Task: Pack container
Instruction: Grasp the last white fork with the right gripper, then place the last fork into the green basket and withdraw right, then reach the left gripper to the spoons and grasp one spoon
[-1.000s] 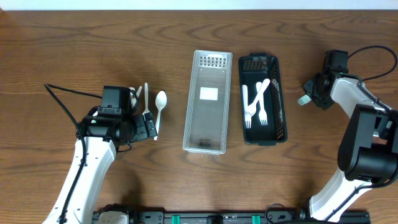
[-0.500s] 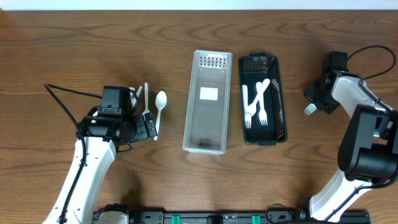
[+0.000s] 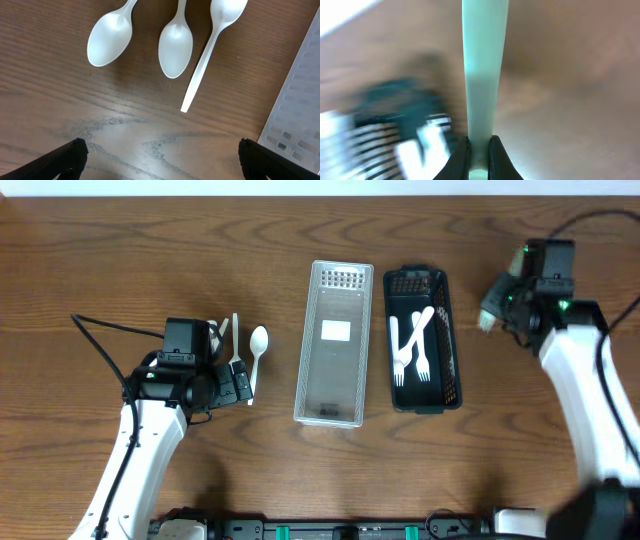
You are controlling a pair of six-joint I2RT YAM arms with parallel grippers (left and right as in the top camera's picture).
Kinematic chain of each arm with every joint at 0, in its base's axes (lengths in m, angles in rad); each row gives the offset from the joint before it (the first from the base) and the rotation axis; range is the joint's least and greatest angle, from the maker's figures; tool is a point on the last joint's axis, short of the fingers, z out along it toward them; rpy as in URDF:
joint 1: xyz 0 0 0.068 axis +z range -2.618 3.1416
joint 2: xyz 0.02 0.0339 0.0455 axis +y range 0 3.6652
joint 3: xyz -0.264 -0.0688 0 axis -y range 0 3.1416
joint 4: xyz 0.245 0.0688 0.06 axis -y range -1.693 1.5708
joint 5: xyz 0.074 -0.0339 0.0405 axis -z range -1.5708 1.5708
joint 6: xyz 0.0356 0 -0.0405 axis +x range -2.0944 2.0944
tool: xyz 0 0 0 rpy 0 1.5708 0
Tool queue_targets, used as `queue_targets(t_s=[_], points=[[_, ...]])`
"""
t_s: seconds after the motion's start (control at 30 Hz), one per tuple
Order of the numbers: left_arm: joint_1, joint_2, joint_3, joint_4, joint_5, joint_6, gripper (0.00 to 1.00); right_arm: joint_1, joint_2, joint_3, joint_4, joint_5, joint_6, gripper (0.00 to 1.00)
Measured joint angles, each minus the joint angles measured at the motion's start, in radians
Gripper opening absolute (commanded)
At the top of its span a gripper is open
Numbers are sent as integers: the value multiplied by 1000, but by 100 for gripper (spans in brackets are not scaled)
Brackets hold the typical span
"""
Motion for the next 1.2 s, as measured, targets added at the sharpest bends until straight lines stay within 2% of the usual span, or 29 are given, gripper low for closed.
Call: queue_targets(t_s=[0.13,0.33,0.37,0.4,0.43,0.47,0.5,0.57,0.77,1.03,1.2], points=[[0,0,0,0,0,0,98,155,-113,19,-43,0,-33,1],[0,0,0,0,0,0,98,270,-6,-47,-61,39,-39,1],[0,0,0,0,0,0,98,278,31,-62,-63,42,-39,16],[0,0,0,0,0,0,98,282,62,-74,-65,43,-35,45],[0,0,0,0,0,0,98,283,95,-85,-67,42,-37,67],[0,0,0,0,0,0,98,282,118,-93,-66,41,-43,78],[0,0,0,0,0,0,99,282,130,-99,-64,37,-56,84],[0,0,0,0,0,0,98,282,129,-100,-59,30,-86,92],[0,0,0,0,0,0,98,257,11,-21,-89,12,-157,99],[0,0,1,56,39,-35,98,82,-301,55,-166,13,-176,99],[0,0,1,27,72,-56,98,-34,-367,55,-277,12,-177,99]])
